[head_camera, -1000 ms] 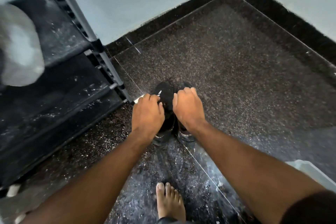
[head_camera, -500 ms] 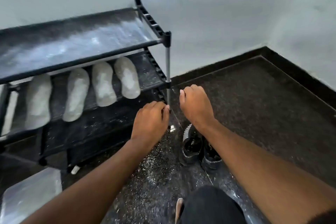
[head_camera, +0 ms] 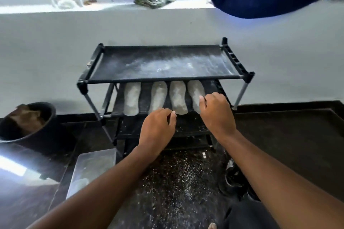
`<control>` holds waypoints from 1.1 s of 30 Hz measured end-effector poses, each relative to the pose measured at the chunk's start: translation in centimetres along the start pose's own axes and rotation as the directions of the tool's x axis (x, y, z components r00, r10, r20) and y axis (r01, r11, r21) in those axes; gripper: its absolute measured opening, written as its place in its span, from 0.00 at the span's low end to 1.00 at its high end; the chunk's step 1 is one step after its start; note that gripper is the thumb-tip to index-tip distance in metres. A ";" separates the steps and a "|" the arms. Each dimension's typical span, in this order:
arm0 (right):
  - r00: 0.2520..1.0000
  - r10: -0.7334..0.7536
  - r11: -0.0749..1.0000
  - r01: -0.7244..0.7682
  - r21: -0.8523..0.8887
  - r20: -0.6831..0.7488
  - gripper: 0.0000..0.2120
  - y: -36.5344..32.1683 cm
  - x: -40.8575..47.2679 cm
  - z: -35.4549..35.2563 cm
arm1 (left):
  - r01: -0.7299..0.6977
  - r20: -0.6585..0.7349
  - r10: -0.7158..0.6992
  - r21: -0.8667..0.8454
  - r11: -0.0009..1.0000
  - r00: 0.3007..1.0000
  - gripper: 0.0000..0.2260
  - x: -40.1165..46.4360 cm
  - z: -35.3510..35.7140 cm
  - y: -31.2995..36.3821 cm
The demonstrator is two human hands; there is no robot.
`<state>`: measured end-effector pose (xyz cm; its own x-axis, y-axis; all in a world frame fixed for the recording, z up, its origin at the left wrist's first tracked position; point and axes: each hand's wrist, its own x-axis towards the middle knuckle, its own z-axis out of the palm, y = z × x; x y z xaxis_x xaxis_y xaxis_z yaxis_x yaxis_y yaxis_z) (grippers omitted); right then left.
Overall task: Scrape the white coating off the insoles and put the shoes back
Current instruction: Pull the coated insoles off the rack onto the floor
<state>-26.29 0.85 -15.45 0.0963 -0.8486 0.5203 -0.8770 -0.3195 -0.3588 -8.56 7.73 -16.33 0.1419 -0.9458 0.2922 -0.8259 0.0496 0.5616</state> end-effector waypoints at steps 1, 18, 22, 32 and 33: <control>1.000 -0.023 1.000 0.023 0.018 0.000 0.17 -1.0 0.1 0.0 | 0.010 -0.010 -0.010 0.001 1.000 1.000 0.14 -0.2 -0.8 -0.4; 0.960 -0.166 0.970 0.118 0.212 0.226 0.18 -15.8 -2.0 2.0 | 0.364 -0.071 -0.361 0.026 0.931 0.930 0.12 -6.6 -11.7 -9.0; 0.950 -0.199 0.962 0.143 0.233 0.242 0.16 -17.9 -3.2 3.3 | 0.406 -0.055 -0.406 -0.006 0.914 0.912 0.12 -7.4 -12.2 -10.5; 0.928 -0.250 0.948 0.176 0.265 0.277 0.12 -20.1 -4.7 6.9 | 0.464 -0.038 -0.465 -0.033 0.885 0.884 0.12 -6.7 -10.0 -13.4; 0.927 -0.249 0.949 0.176 0.262 0.279 0.12 -20.1 -4.7 7.2 | 0.470 -0.034 -0.471 -0.027 0.882 0.881 0.12 -6.6 -9.7 -13.6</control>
<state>-5.71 8.27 -16.28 0.4392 -0.8251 0.3554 -0.6921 -0.5630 -0.4518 7.01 16.43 -18.42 0.5325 -0.8462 0.0190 -0.6469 -0.3924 0.6539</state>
